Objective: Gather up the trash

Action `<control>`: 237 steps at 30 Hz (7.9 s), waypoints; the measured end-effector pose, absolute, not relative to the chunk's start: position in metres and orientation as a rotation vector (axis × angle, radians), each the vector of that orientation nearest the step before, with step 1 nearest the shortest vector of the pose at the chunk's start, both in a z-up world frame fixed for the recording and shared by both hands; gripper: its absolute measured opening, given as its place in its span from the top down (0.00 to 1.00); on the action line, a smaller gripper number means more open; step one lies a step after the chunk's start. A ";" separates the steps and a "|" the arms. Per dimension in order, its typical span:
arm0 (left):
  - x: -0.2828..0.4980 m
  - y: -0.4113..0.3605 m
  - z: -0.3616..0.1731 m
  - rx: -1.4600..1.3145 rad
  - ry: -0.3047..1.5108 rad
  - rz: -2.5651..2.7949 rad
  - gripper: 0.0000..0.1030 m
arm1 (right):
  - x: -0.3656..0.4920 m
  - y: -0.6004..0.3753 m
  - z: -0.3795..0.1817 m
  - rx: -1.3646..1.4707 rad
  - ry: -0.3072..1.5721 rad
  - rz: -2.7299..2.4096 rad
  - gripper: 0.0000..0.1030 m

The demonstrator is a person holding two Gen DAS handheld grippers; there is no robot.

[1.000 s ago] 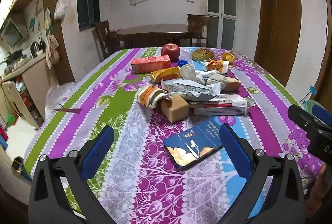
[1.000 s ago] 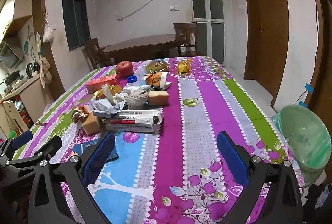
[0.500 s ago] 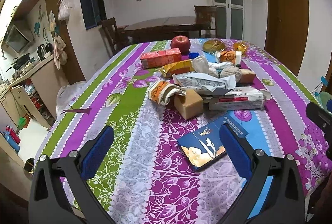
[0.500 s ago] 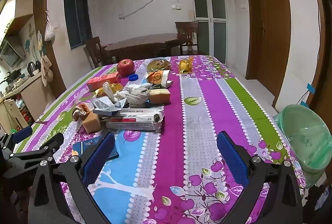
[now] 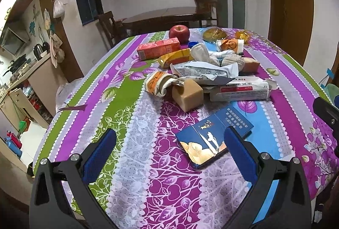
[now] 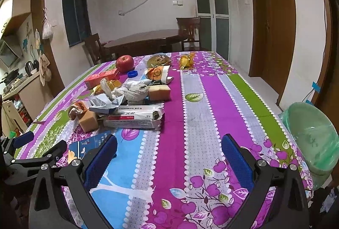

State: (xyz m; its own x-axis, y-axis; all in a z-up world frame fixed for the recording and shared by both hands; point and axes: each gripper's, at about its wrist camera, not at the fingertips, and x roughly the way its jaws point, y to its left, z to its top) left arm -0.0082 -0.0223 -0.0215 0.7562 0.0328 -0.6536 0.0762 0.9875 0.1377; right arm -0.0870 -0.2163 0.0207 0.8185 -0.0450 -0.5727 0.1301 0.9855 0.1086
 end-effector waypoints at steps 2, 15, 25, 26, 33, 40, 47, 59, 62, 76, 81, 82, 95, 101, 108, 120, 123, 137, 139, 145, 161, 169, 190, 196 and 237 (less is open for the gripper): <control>-0.008 -0.024 -0.023 0.164 0.718 -0.027 0.05 | -0.086 -0.217 0.020 0.147 0.608 -0.096 0.05; -0.004 -0.031 -0.027 0.187 0.738 -0.044 0.05 | -0.079 -0.220 0.013 0.160 0.644 -0.091 0.05; 0.013 -0.028 -0.030 0.185 0.773 -0.215 0.05 | -0.052 -0.227 0.014 0.033 0.646 -0.072 0.05; 0.016 -0.025 -0.029 0.178 0.776 -0.273 0.05 | -0.045 -0.227 0.013 0.012 0.662 -0.034 0.05; 0.034 -0.015 -0.040 0.278 0.782 -0.617 0.05 | 0.002 -0.225 0.004 -0.053 0.789 0.270 0.05; 0.038 -0.024 -0.057 0.329 0.808 -0.787 0.05 | 0.059 -0.221 -0.006 -0.122 0.908 0.561 0.05; 0.045 -0.039 -0.057 0.371 0.828 -0.839 0.05 | 0.086 -0.204 -0.010 -0.254 0.964 0.769 0.05; 0.059 -0.058 -0.066 0.400 0.896 -0.926 0.09 | 0.135 -0.167 -0.030 -0.439 1.065 0.884 0.05; 0.060 -0.059 -0.066 0.405 0.901 -0.921 0.12 | 0.138 -0.155 -0.037 -0.513 1.071 0.891 0.05; 0.037 -0.052 -0.060 0.387 0.868 -0.904 0.46 | 0.086 -0.173 -0.026 -0.501 0.981 0.780 0.48; 0.021 -0.046 -0.053 0.350 0.877 -0.878 0.47 | 0.037 -0.198 -0.023 -0.429 0.966 0.678 0.50; 0.020 -0.046 -0.050 0.342 0.875 -0.869 0.47 | 0.030 -0.202 -0.022 -0.409 0.962 0.658 0.50; 0.026 -0.135 0.006 0.379 0.810 -0.785 0.47 | -0.042 -0.308 0.056 0.004 0.808 0.226 0.51; 0.033 -0.218 0.016 0.470 0.792 -0.789 0.47 | -0.072 -0.386 0.075 0.090 0.802 0.005 0.51; 0.029 -0.333 0.015 0.558 0.775 -0.859 0.47 | -0.106 -0.487 0.076 0.182 0.842 -0.259 0.51; 0.015 -0.479 -0.014 0.653 0.823 -1.016 0.47 | -0.144 -0.616 0.032 0.339 0.970 -0.519 0.51; 0.016 -0.506 -0.020 0.652 0.857 -1.059 0.47 | -0.145 -0.629 0.017 0.366 1.003 -0.542 0.51; 0.024 -0.535 -0.046 0.651 0.925 -1.043 0.47 | -0.141 -0.647 -0.014 0.459 1.071 -0.578 0.50; 0.028 -0.535 -0.046 0.632 0.931 -1.028 0.46 | -0.142 -0.650 -0.014 0.467 1.070 -0.583 0.48; 0.043 -0.523 -0.044 0.568 0.954 -0.987 0.23 | -0.133 -0.652 -0.017 0.457 1.083 -0.591 0.38; 0.043 -0.498 -0.047 0.574 0.909 -0.931 0.23 | -0.124 -0.640 -0.023 0.440 1.094 -0.611 0.39; 0.045 -0.446 -0.040 0.539 0.846 -0.804 0.23 | -0.128 -0.615 -0.008 0.410 0.954 -0.645 0.39; 0.050 -0.176 -0.007 0.284 0.766 -0.411 0.20 | -0.056 -0.404 0.037 0.230 0.554 -0.354 0.39; 0.056 -0.088 0.024 0.130 0.725 -0.283 0.18 | -0.015 -0.337 0.030 0.264 0.611 -0.137 0.38; 0.095 0.000 -0.037 0.472 0.728 -0.190 0.64 | 0.141 -0.147 -0.058 0.716 1.010 0.435 0.55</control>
